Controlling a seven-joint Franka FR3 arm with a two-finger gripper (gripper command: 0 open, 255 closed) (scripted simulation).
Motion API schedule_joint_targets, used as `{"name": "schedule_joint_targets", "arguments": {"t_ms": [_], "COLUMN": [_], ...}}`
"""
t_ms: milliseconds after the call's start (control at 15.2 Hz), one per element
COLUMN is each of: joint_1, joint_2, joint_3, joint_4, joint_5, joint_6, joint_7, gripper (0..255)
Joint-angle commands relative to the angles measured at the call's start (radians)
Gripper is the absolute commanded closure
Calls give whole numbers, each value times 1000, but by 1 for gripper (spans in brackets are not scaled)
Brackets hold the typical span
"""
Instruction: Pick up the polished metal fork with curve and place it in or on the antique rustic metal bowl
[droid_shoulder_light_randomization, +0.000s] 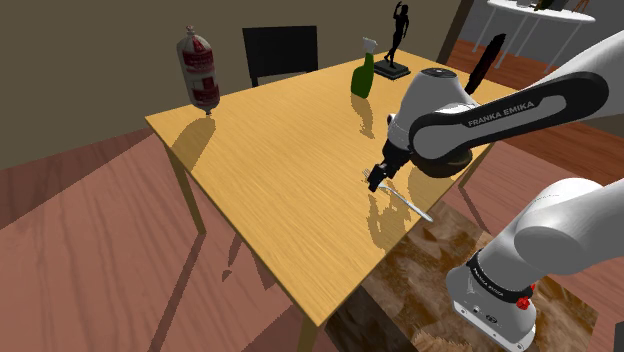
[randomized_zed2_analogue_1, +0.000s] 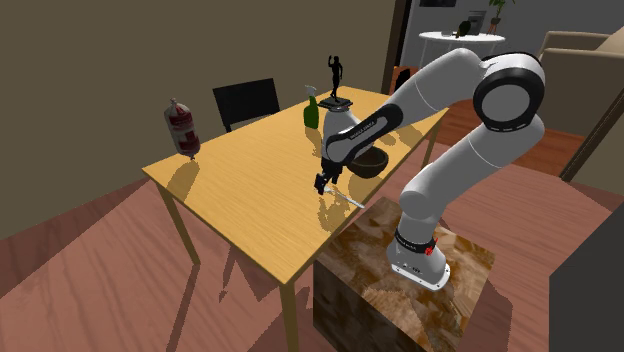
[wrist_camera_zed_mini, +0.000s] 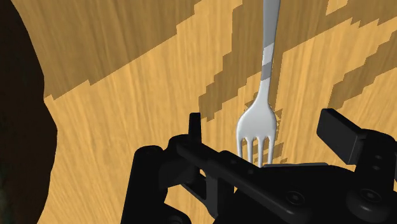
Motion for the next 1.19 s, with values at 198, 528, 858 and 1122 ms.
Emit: {"name": "schedule_joint_targets", "arguments": {"t_ms": [198,528,858,1122], "joint_1": [0,-1,1,1], "joint_2": [0,-3,-13,-62], "joint_3": [0,-3,-3,-8], "joint_4": [0,-4,6,32], "joint_5": [0,-1,-2,-6], "joint_6": [1,1,-19,-94], "joint_7": [0,-4,1,3], "gripper": [255,255,255,255]}}
